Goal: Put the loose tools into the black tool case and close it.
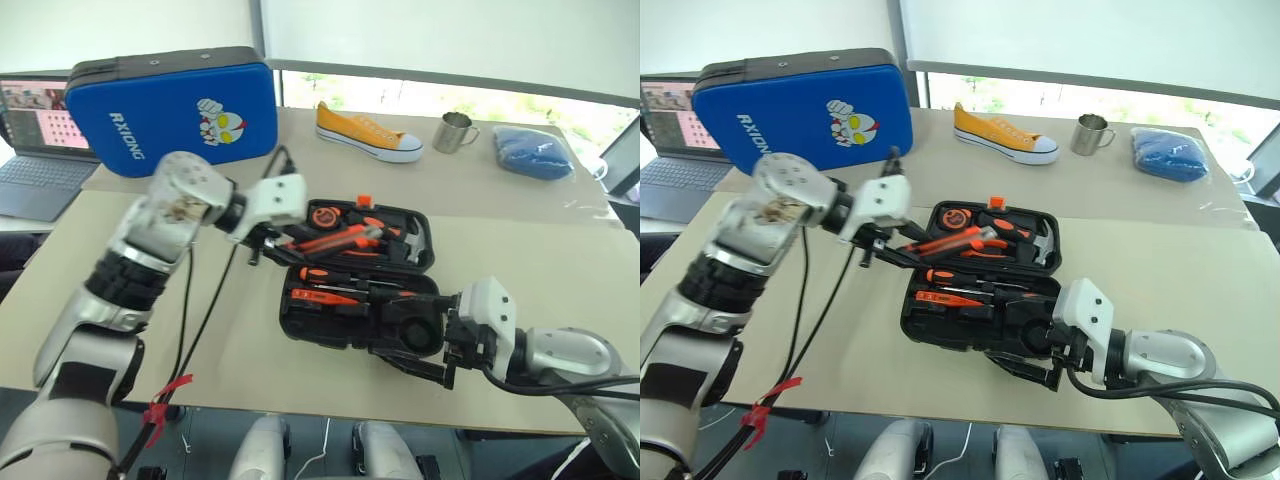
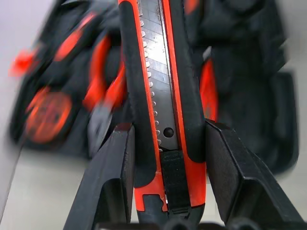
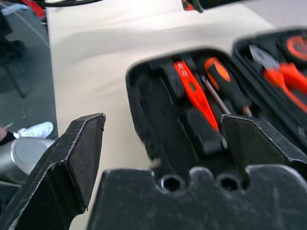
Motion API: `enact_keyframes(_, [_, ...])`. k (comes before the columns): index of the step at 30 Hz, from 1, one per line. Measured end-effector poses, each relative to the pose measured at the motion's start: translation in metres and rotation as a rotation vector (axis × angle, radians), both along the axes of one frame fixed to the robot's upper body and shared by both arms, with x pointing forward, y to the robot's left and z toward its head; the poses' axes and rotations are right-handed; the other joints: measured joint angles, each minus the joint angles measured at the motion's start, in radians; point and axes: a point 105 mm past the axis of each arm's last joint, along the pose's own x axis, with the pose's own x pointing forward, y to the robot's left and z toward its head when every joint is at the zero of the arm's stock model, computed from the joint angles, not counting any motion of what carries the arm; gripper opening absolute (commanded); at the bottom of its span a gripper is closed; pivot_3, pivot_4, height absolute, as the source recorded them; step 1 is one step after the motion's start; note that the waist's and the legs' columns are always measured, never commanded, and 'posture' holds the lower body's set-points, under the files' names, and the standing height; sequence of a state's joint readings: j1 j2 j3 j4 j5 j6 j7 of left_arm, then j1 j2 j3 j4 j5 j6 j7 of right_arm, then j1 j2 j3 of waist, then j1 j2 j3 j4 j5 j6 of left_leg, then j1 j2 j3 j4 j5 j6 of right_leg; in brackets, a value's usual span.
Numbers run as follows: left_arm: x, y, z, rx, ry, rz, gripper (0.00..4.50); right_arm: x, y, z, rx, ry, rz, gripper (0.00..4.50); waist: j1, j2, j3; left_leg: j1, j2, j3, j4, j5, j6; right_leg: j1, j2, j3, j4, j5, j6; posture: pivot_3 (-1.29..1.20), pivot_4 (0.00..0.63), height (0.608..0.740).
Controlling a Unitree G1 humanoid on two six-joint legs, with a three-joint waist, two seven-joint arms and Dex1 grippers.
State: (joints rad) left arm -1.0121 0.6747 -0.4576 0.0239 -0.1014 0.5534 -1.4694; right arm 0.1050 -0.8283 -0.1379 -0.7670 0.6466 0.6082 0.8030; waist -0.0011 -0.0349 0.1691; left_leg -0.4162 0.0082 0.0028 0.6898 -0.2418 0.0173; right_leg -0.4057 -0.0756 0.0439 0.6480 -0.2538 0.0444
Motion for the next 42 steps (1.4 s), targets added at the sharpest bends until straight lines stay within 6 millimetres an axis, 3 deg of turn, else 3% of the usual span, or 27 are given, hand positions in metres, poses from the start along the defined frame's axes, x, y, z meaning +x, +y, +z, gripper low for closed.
enact_keyframes(2, [-0.017, -0.008, -0.014, 0.093, 0.076, -0.072, 1.62, -0.003, -0.008, -0.002, -0.013, 0.004, -0.038, 4.5, -0.016, 0.0, 0.0, 0.001, 0.002, 0.0, 0.0, 0.0, 0.001, 0.0, 0.002, 0.0, 0.0, 0.0, 0.0, 0.0, 0.15, 0.74])
enact_keyframes(3, [-0.023, -0.01, -0.021, 0.132, 0.1, -0.091, 2.62, -0.004, -0.011, -0.003, -0.017, 0.007, -0.053, 4.5, -0.018, 0.0, 0.0, 0.001, 0.003, 0.0, 0.0, 0.0, 0.001, 0.0, 0.003, 0.0, 0.0, 0.0, -0.001, 0.0, 0.15, 0.74])
enact_keyframes(9, [-0.039, -0.009, -0.047, 0.296, 0.137, -0.088, 4.4, -0.017, -0.012, -0.006, -0.011, 0.008, -0.097, 4.5, -0.013, 0.001, 0.0, 0.001, 0.003, -0.001, 0.001, -0.001, 0.001, 0.001, 0.003, 0.0, 0.001, 0.0, 0.0, 0.0, 0.15, 0.74])
enact_keyframes(17, [-0.028, -0.014, -0.057, 0.294, 0.109, -0.019, 4.4, -0.019, -0.011, -0.005, -0.002, -0.018, -0.146, 4.5, -0.004, 0.001, 0.0, 0.0, 0.002, -0.001, 0.003, -0.001, 0.001, 0.001, 0.002, 0.0, 0.001, -0.001, 0.0, 0.0, 0.15, 0.74])
enact_keyframes(21, [-0.027, -0.02, -0.053, 0.238, 0.138, -0.002, 4.4, -0.019, -0.011, -0.005, -0.006, -0.021, -0.149, 4.5, -0.003, 0.001, 0.0, 0.0, 0.003, -0.001, 0.004, -0.001, 0.001, 0.001, 0.002, 0.0, 0.001, -0.001, 0.0, 0.0, 0.15, 0.74])
enact_keyframes(25, [-0.024, -0.025, -0.042, 0.17, 0.124, -0.003, 3.49, -0.015, -0.011, -0.002, -0.013, -0.046, -0.146, 4.5, -0.003, 0.001, 0.0, 0.0, 0.003, -0.001, 0.004, -0.001, 0.001, 0.001, 0.002, 0.0, 0.001, -0.001, 0.0, 0.0, 0.15, 0.74])
enact_keyframes(27, [-0.024, -0.025, -0.043, 0.167, 0.125, -0.01, 2.54, -0.014, -0.011, -0.001, -0.013, -0.054, -0.145, 4.5, -0.003, 0.001, 0.0, 0.0, 0.002, -0.001, 0.003, -0.001, 0.001, 0.001, 0.002, 0.0, 0.001, -0.001, 0.0, 0.0, 0.15, 0.74])
enact_keyframes(29, [-0.025, -0.024, -0.046, 0.166, 0.134, -0.01, 2.21, -0.013, -0.012, -0.002, -0.02, -0.054, -0.146, 4.5, -0.003, 0.001, 0.0, 0.0, 0.002, -0.001, 0.003, -0.001, 0.001, 0.001, 0.002, 0.0, 0.001, -0.001, 0.0, 0.0, 0.15, 0.74])
enact_keyframes(35, [-0.035, -0.022, -0.051, 0.162, 0.172, -0.059, 0.12, -0.013, -0.014, -0.003, -0.041, -0.051, -0.131, 4.5, -0.002, 0.001, 0.0, 0.0, 0.003, -0.001, 0.004, -0.001, 0.001, 0.002, 0.001, 0.0, 0.001, -0.001, 0.0, 0.0, 0.15, 0.74])
enact_keyframes(42, [-0.042, -0.021, -0.061, 0.208, 0.171, -0.119, 0.05, -0.01, -0.014, -0.001, -0.039, -0.066, -0.128, 4.5, 0.0, 0.001, 0.0, 0.0, 0.002, -0.001, 0.004, -0.001, 0.001, 0.002, 0.001, 0.0, 0.0, -0.001, 0.0, 0.0, 0.15, 0.74])
